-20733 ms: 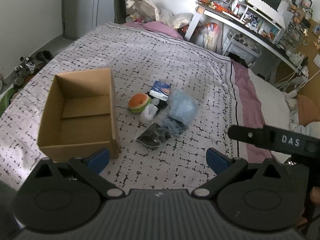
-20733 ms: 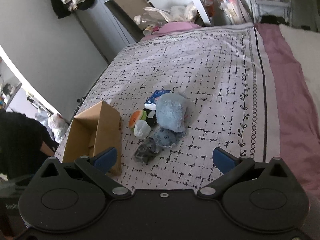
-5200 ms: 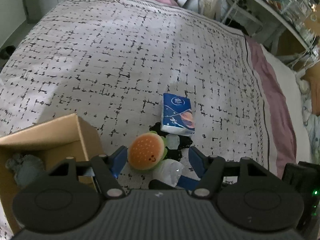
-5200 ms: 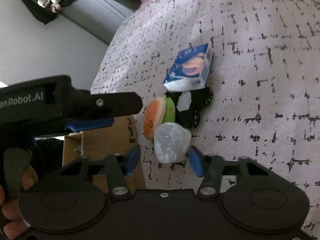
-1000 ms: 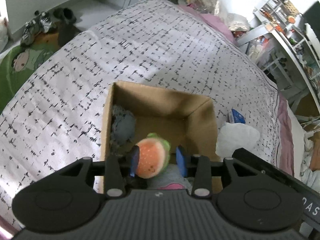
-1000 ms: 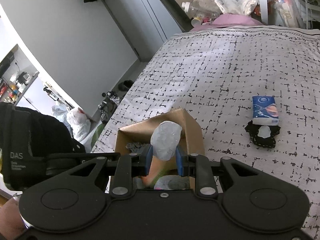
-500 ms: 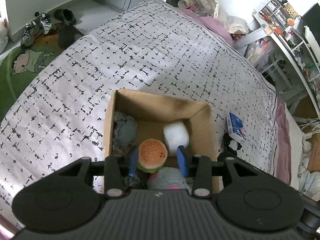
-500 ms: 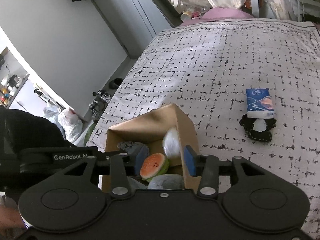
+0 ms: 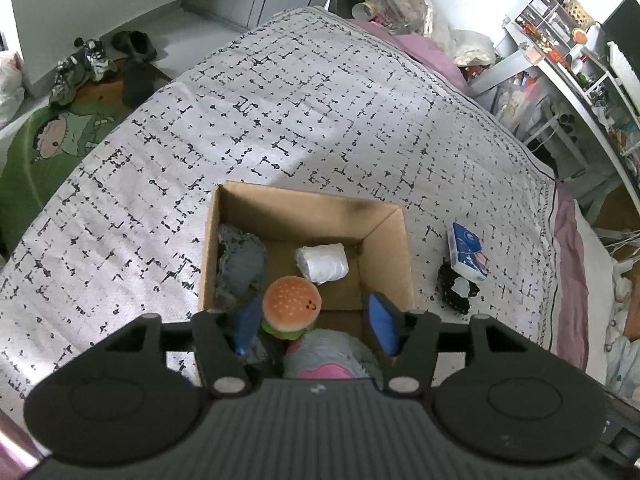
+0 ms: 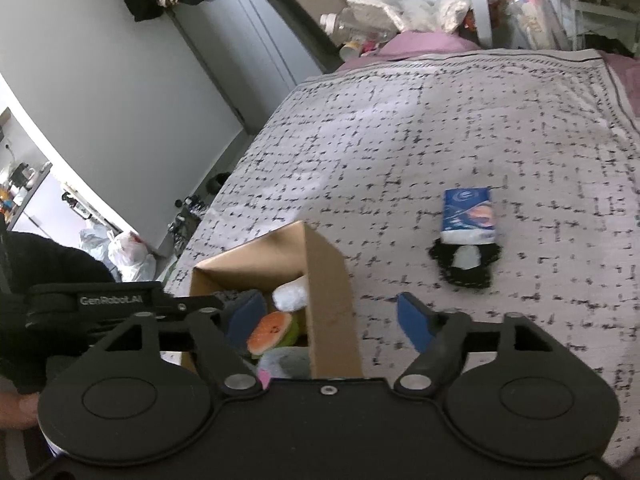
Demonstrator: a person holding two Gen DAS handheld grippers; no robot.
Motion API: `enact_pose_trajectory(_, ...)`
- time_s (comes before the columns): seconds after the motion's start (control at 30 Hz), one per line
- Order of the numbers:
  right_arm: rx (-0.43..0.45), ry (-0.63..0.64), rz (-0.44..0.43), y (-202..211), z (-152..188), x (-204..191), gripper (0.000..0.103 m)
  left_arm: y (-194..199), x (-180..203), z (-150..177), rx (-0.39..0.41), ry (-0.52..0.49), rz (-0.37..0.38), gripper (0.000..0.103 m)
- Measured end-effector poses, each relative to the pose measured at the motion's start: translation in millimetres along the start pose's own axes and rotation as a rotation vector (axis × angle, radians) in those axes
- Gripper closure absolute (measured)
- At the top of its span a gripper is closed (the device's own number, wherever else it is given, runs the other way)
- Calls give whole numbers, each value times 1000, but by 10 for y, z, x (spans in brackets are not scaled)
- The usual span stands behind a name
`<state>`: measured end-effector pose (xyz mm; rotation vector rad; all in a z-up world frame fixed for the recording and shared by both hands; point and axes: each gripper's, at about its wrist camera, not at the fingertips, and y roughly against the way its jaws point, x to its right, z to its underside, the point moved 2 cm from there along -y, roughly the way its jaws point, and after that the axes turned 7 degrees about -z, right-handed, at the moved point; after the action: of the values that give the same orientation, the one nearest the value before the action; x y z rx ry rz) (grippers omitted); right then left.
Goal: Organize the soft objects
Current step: 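Open both grippers to drop the burger and bag into the box, then move the left gripper to the blue tissue pack while the right approaches the black lace item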
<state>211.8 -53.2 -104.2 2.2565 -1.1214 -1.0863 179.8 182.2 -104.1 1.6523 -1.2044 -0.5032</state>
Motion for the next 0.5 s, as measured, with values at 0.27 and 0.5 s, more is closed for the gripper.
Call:
enact_pose_trajectory(0.27, 46, -37, 55, 177, -13, 341, 2, 34, 221, 41, 7, -37, -15, 38)
enact_pose_trajectory(0.5, 54, -80, 75, 272, -57, 656, 0, 65, 437, 57, 20, -72, -14, 30)
